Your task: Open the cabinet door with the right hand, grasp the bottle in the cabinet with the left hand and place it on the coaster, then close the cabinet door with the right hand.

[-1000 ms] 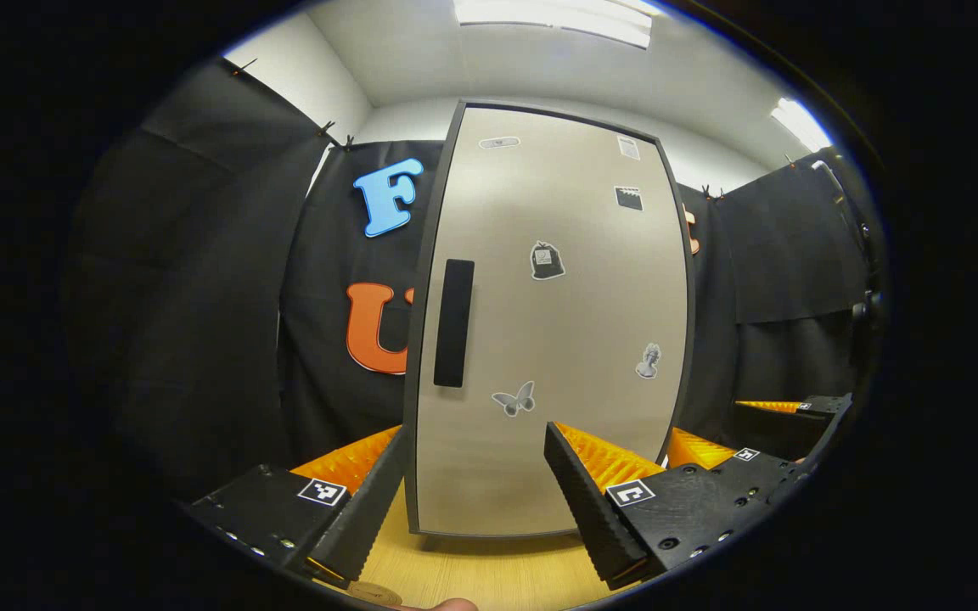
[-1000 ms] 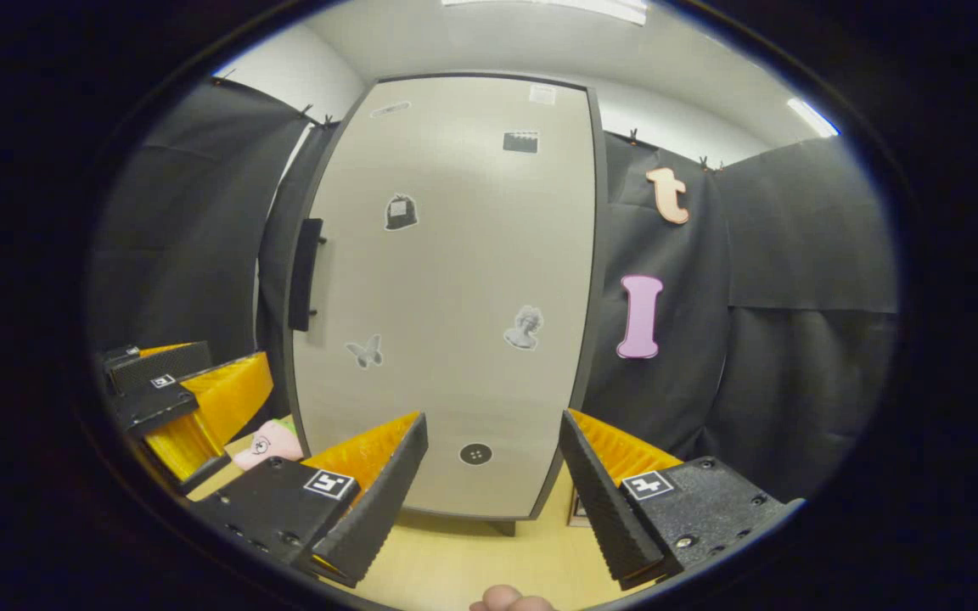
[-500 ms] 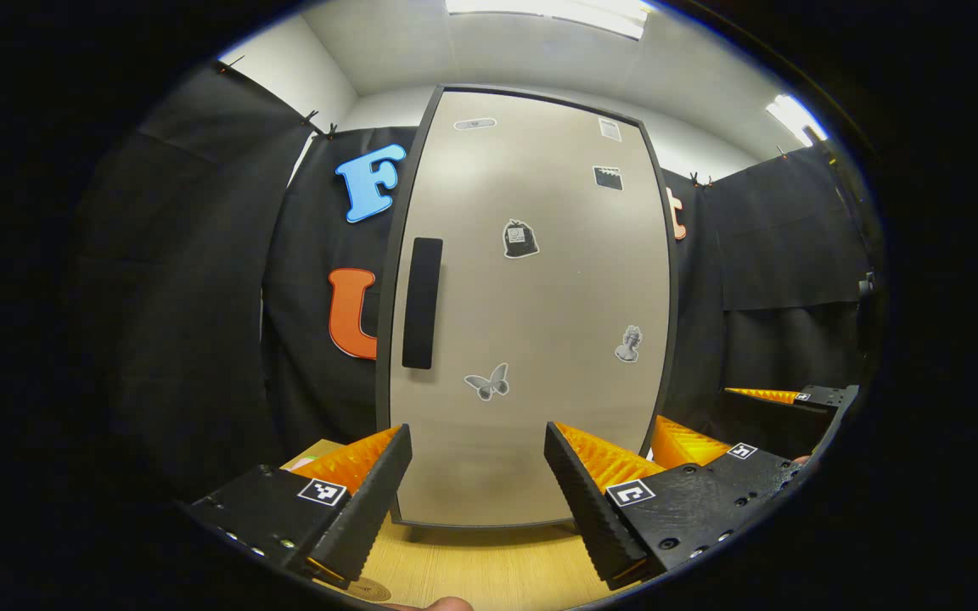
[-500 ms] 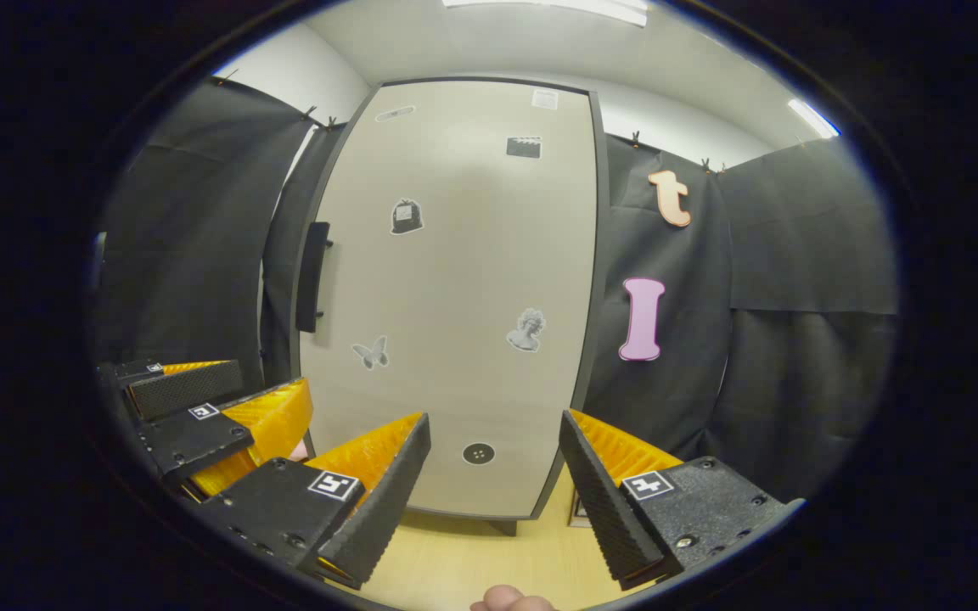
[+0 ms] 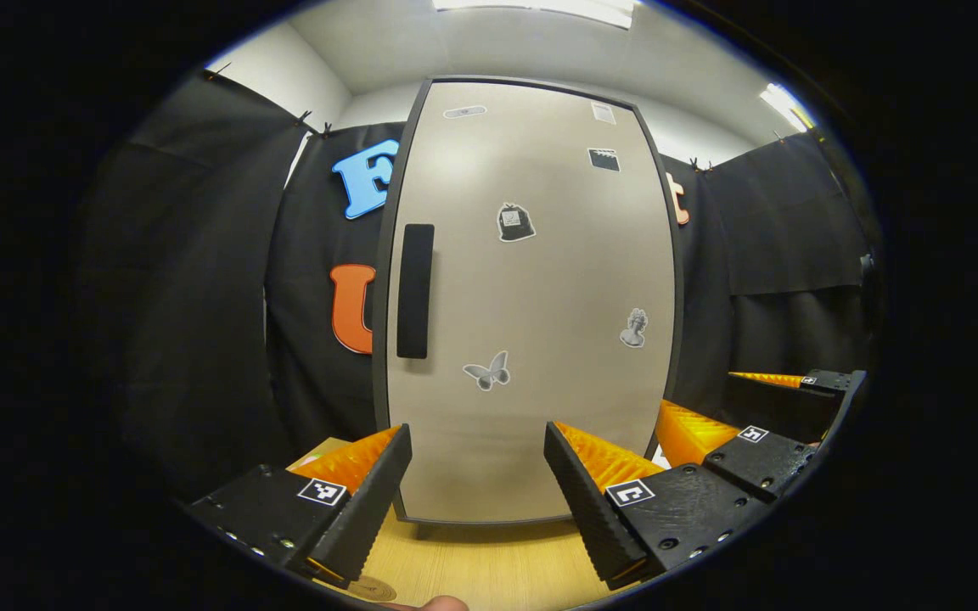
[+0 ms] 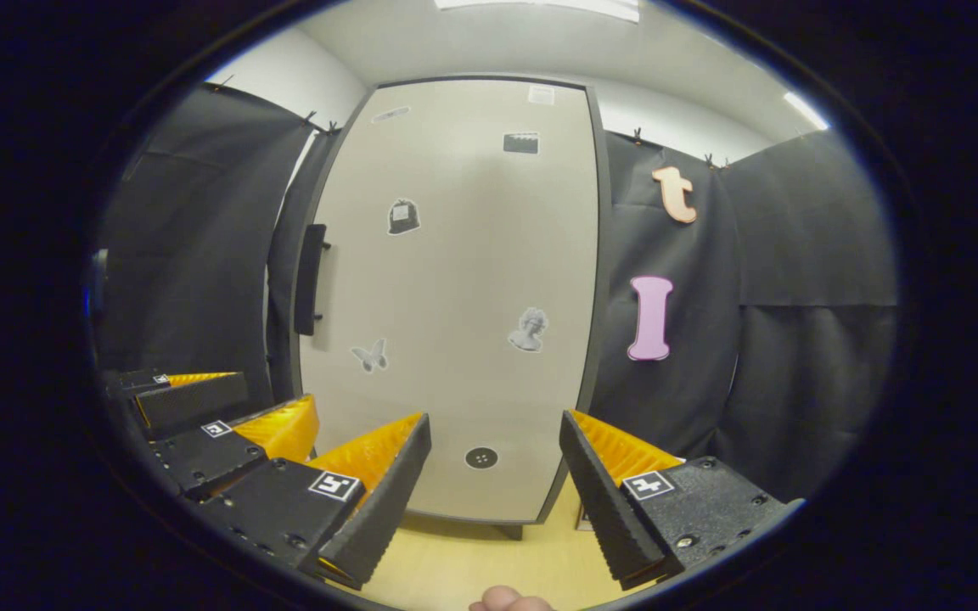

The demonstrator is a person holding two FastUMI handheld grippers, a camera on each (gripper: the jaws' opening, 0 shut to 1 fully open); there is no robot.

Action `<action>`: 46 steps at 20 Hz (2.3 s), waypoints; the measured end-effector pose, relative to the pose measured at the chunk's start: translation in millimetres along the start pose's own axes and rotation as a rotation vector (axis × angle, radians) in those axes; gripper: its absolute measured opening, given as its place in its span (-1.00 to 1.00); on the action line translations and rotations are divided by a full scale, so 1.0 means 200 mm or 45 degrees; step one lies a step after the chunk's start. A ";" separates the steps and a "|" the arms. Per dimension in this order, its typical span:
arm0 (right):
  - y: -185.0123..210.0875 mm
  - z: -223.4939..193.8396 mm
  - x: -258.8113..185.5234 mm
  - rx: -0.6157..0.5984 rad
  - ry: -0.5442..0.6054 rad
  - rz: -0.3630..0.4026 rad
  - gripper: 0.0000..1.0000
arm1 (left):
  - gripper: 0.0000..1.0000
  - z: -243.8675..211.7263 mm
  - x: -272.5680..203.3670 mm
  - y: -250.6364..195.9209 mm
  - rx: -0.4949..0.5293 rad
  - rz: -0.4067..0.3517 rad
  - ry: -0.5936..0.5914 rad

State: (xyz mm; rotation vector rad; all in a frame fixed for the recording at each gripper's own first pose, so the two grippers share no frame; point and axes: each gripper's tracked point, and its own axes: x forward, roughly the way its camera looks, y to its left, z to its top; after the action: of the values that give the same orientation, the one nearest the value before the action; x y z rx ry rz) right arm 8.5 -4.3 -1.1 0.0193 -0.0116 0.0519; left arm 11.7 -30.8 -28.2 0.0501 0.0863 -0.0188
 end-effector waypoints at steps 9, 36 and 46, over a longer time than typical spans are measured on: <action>0.06 -0.02 0.20 0.111 0.030 0.130 0.97 | 0.90 -0.05 -0.10 0.21 0.026 0.108 0.011; 1.08 0.41 0.67 -0.151 -0.139 0.405 0.60 | 0.90 -0.17 -0.71 1.05 -0.078 0.516 0.045; 1.12 0.39 0.70 -0.195 -0.072 0.411 0.17 | 0.90 -0.23 -0.72 1.04 -0.166 0.439 0.044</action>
State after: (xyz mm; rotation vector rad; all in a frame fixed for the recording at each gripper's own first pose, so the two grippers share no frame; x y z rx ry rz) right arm 134.9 224.4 83.3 -0.1347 -0.0751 0.3731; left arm -131.3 180.8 -50.7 -0.0652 0.1126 0.3322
